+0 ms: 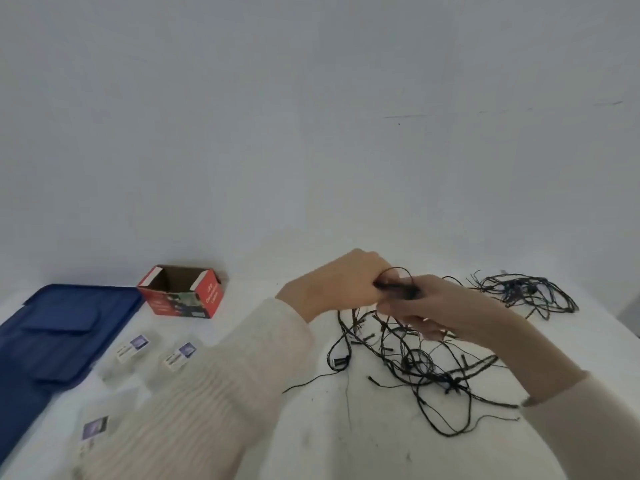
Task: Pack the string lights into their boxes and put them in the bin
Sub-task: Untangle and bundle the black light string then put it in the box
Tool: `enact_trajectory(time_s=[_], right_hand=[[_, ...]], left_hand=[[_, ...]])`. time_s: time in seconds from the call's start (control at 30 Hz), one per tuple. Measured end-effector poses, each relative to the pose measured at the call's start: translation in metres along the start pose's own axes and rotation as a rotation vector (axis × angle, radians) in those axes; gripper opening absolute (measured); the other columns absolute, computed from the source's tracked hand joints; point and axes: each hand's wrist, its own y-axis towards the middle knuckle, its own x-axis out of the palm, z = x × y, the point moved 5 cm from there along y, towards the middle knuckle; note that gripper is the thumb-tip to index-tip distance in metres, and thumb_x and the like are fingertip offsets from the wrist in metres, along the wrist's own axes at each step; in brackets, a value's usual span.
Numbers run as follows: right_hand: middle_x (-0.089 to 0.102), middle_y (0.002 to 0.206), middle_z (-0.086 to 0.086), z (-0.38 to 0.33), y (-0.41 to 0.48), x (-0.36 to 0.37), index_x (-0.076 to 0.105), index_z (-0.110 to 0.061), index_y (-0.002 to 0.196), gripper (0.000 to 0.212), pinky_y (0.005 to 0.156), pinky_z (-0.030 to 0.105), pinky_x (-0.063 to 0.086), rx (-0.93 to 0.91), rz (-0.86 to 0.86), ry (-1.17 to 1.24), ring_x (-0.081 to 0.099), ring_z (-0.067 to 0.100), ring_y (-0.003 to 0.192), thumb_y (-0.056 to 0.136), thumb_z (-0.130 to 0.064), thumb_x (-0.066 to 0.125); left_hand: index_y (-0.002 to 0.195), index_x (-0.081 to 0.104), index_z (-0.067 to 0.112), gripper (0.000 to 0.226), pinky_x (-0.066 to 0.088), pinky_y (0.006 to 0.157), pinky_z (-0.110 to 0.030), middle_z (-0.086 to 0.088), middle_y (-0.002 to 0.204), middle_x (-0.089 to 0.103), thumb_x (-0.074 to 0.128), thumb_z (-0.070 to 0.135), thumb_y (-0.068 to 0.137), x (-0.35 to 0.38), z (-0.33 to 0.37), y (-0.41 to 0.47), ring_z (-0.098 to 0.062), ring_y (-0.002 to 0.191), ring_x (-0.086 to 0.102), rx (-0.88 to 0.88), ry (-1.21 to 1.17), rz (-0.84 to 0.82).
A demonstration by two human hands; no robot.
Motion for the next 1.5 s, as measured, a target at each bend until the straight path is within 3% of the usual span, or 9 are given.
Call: enact_trajectory(time_s=[0.13, 0.33, 0.47, 0.63, 0.83, 0.93, 1.13, 1.37, 1.5], right_hand=[[0.036, 0.044, 0.000, 0.023, 0.001, -0.031, 0.069, -0.003, 0.085, 0.032, 0.034, 0.019, 0.021, 0.129, 0.180, 0.185, 0.023, 0.010, 0.035, 0.085, -0.033, 0.059], [0.055, 0.059, 0.007, 0.030, 0.007, -0.035, 0.067, -0.004, 0.086, 0.030, 0.037, 0.020, 0.034, 0.089, 0.182, 0.494, 0.039, 0.012, 0.038, 0.081, -0.032, 0.057], [0.060, 0.071, 0.006, 0.018, 0.010, -0.032, 0.069, -0.008, 0.093, 0.030, 0.037, 0.018, 0.025, -0.031, 0.212, 0.486, 0.031, 0.010, 0.038, 0.081, -0.032, 0.056], [0.063, 0.117, 0.017, -0.028, 0.017, -0.021, 0.066, -0.007, 0.108, 0.037, 0.051, 0.025, 0.044, -0.249, 0.133, 0.383, 0.052, 0.019, 0.052, 0.089, -0.034, 0.050], [0.053, 0.069, 0.004, -0.095, 0.014, -0.027, 0.063, -0.013, 0.101, 0.027, 0.048, 0.027, 0.047, -0.308, 0.087, 0.236, 0.055, 0.022, 0.053, 0.095, -0.033, 0.046], [0.045, 0.058, -0.001, -0.122, 0.001, -0.043, 0.064, -0.014, 0.093, 0.026, 0.043, 0.023, 0.039, -0.355, 0.169, 0.198, 0.048, 0.019, 0.046, 0.097, -0.032, 0.046], [0.032, 0.054, -0.004, -0.162, -0.032, -0.071, 0.061, -0.015, 0.083, 0.025, 0.043, 0.020, 0.026, -0.486, 0.276, 0.355, 0.036, 0.014, 0.039, 0.096, -0.031, 0.046], [0.038, 0.047, -0.005, -0.159, -0.060, -0.119, 0.059, -0.015, 0.081, 0.025, 0.041, 0.018, 0.027, -0.472, 0.506, 0.440, 0.037, 0.012, 0.038, 0.096, -0.030, 0.046], [0.044, 0.057, 0.005, -0.146, -0.055, -0.121, 0.058, -0.013, 0.083, 0.025, 0.035, 0.016, 0.035, -0.339, 0.589, 0.235, 0.045, 0.016, 0.033, 0.098, -0.027, 0.044]], left_hand=[[0.117, 0.048, 0.020, 0.057, 0.039, 0.086, -0.028, 0.001, 0.112, 0.049, 0.073, 0.045, 0.073, 0.013, -0.060, -0.013, -0.015, 0.103, 0.043, -0.287, -0.023, 0.102], [0.086, 0.051, 0.012, 0.037, 0.043, 0.080, -0.031, -0.002, 0.096, 0.059, 0.058, 0.049, 0.085, 0.107, -0.114, -0.039, -0.025, 0.095, 0.057, -0.636, -0.039, -0.310], [0.077, 0.058, 0.011, 0.018, 0.038, 0.052, -0.011, 0.006, 0.063, 0.053, 0.060, 0.026, 0.087, 0.094, -0.114, -0.033, -0.010, 0.061, 0.052, -0.575, -0.194, -0.175], [0.086, 0.066, 0.018, 0.013, 0.041, 0.060, -0.014, 0.009, 0.069, 0.068, 0.060, 0.029, 0.089, -0.003, -0.056, -0.020, 0.004, 0.060, 0.058, -0.285, -0.392, 0.204], [0.079, 0.065, 0.022, 0.011, 0.044, 0.061, -0.027, 0.008, 0.055, 0.055, 0.064, 0.031, 0.086, -0.086, -0.018, -0.025, -0.009, 0.055, 0.051, -0.168, -0.325, 0.398], [0.080, 0.068, 0.019, 0.014, 0.036, 0.050, -0.011, 0.011, 0.060, 0.053, 0.067, 0.034, 0.083, -0.100, -0.018, -0.032, 0.001, 0.048, 0.045, -0.174, -0.216, 0.368], [0.078, 0.057, 0.020, 0.018, 0.036, 0.068, -0.029, 0.007, 0.071, 0.050, 0.049, 0.030, 0.092, -0.113, -0.044, -0.037, -0.020, 0.086, 0.051, -0.399, 0.303, 0.568], [0.094, 0.065, 0.007, 0.012, 0.052, 0.072, -0.030, -0.007, 0.081, 0.068, 0.062, 0.017, 0.088, -0.105, -0.081, -0.051, -0.018, 0.068, 0.066, -0.373, -0.508, 0.486], [0.102, 0.057, 0.007, 0.012, 0.037, 0.041, -0.018, -0.005, 0.078, 0.047, 0.059, 0.012, 0.090, -0.115, -0.078, -0.054, -0.009, 0.040, 0.038, -0.429, -0.561, 0.494]])
